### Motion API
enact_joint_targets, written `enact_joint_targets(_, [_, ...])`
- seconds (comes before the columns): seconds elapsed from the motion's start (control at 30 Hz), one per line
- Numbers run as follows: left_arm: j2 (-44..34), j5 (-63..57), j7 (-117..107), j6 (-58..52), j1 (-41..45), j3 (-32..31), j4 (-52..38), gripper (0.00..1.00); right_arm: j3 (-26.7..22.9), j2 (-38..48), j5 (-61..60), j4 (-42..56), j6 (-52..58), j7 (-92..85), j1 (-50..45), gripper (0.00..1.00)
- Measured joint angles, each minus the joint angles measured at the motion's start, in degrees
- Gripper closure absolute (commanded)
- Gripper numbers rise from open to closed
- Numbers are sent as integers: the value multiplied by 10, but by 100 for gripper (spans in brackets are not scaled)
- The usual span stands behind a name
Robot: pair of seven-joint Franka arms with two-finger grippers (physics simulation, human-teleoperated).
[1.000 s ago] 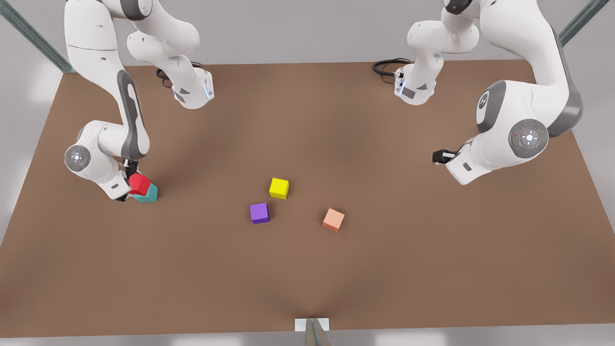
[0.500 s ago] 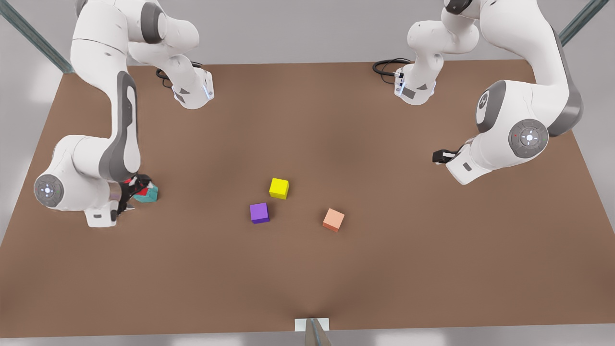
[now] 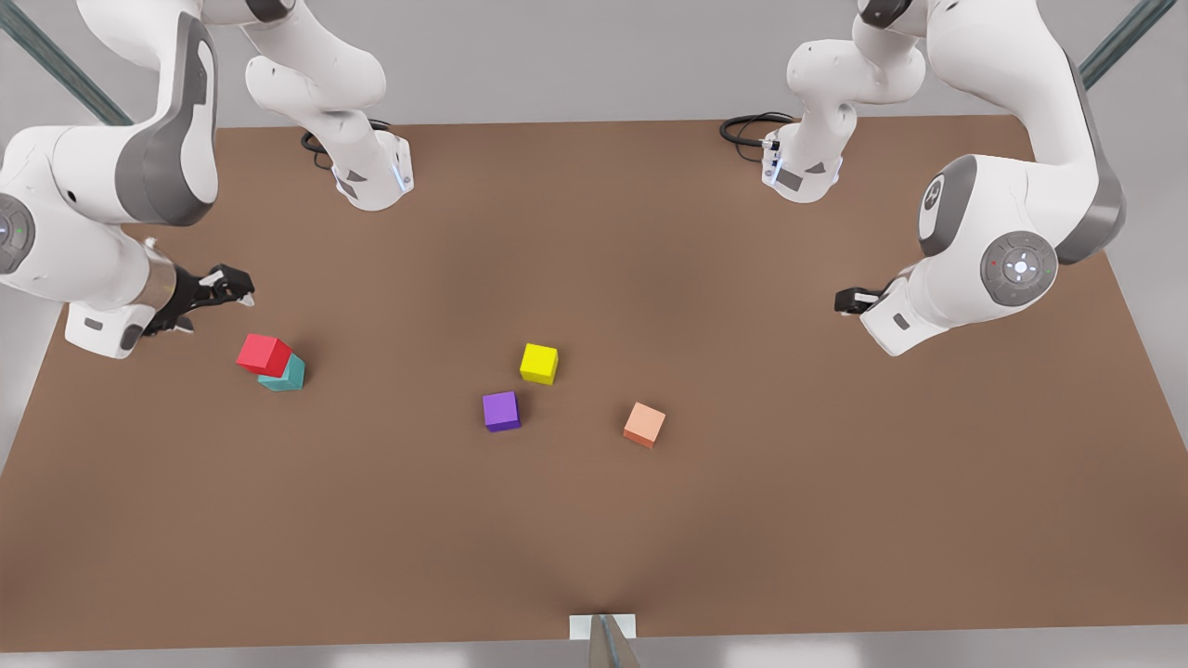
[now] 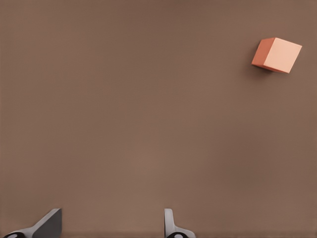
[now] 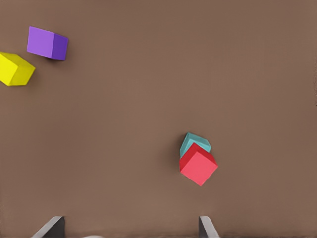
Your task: Pick up red wooden cube and pass to hand red wooden cube and place in blue wooden cube
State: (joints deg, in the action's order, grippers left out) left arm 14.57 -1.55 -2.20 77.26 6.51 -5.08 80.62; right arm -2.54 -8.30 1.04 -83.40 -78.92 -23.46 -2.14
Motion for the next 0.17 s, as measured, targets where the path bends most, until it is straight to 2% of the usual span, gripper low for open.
enact_joint_targets(0.17, [0,0,0,-1,0,0,0,0,1,-8,6,-1,7,54,4,0])
